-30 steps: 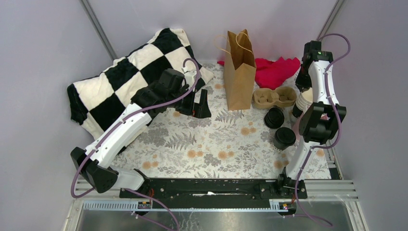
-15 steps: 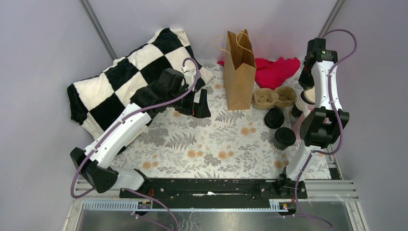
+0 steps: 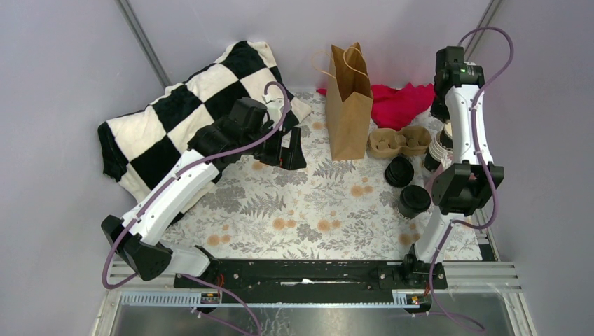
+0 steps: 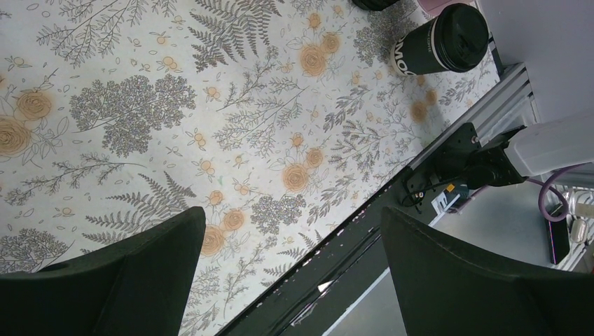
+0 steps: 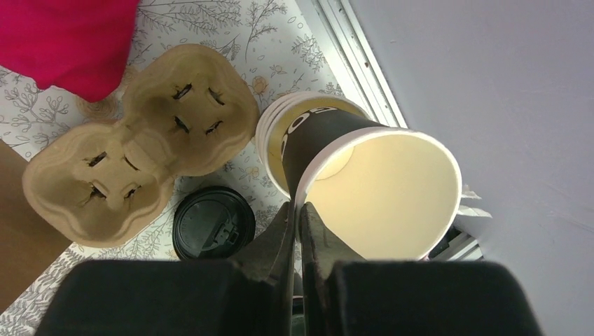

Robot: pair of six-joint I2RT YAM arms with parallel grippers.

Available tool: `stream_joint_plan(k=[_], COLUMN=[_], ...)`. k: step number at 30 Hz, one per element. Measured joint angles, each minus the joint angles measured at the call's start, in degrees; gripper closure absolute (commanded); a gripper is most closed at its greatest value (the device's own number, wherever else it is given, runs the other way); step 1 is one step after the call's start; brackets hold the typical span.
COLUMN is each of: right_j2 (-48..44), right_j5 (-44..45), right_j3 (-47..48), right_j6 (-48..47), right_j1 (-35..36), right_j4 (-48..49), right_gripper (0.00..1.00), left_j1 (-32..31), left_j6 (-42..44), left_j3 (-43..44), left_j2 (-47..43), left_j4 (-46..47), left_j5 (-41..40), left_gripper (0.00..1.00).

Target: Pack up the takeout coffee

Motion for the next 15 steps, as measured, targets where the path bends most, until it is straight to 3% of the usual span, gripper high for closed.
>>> stream_joint_plan(k=[10,15], right_j2=[-3.9,-6.1], right_j5=[1.6,1.1], right_j3=[6.1,11.6], right_j6=[0.7,1.3], right_j1=[1.4,6.3], right_j4=[-4.5,-6.7], right_gripper=[1.00,1.00], left_j1=[0.1,1.7], left_j6=[-1.7,-5.3], left_j3=[0.0,-1.7], left_j2=[0.1,-0.8], left_j4=[0.1,1.6], left_j5=[0.5,3.5], left_gripper=[0.01,0.01])
